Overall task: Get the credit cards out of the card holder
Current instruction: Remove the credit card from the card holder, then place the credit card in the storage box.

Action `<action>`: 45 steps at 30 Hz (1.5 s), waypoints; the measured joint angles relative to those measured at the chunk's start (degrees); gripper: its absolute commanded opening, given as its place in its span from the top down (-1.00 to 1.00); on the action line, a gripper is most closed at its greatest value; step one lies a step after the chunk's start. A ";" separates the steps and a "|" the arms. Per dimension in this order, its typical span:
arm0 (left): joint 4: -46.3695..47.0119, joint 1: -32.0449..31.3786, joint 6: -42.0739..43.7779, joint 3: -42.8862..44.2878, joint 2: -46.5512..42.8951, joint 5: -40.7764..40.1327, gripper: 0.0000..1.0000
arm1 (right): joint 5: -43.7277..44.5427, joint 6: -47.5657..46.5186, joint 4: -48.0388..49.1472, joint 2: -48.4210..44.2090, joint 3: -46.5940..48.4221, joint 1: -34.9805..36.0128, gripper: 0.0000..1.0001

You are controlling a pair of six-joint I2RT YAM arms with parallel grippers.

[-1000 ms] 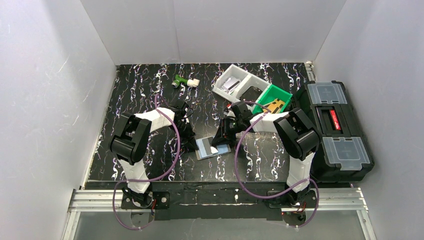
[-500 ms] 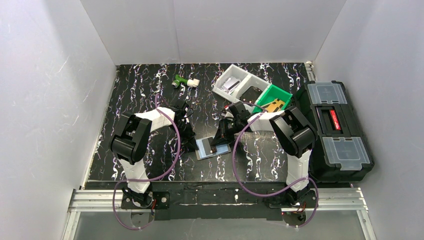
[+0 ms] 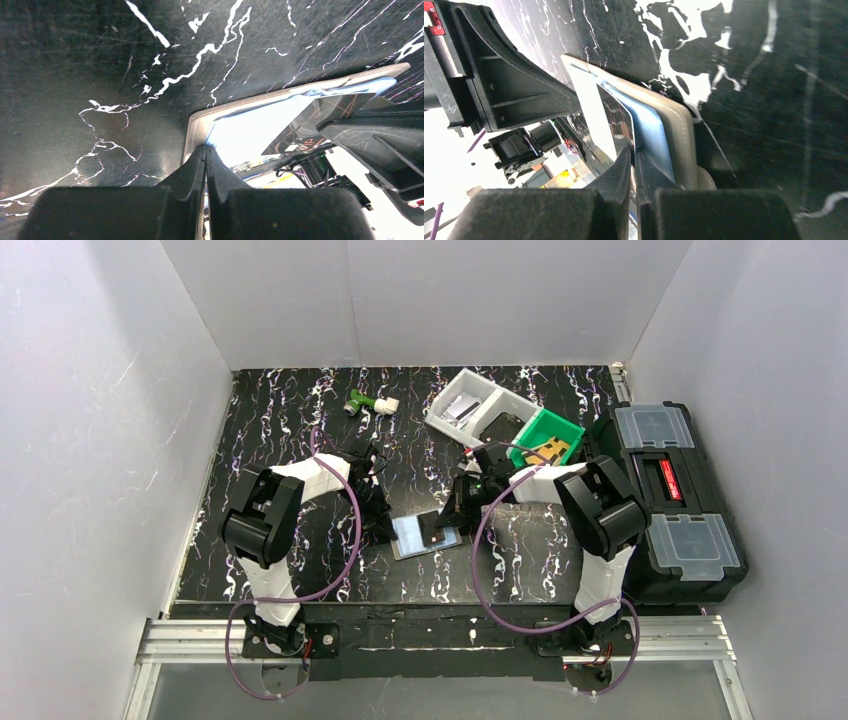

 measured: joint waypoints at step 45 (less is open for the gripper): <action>-6.84 -0.74 8.22 10.49 -17.14 -6.97 -0.96 | 17.00 -4.20 -28.13 -18.08 18.67 -7.72 0.97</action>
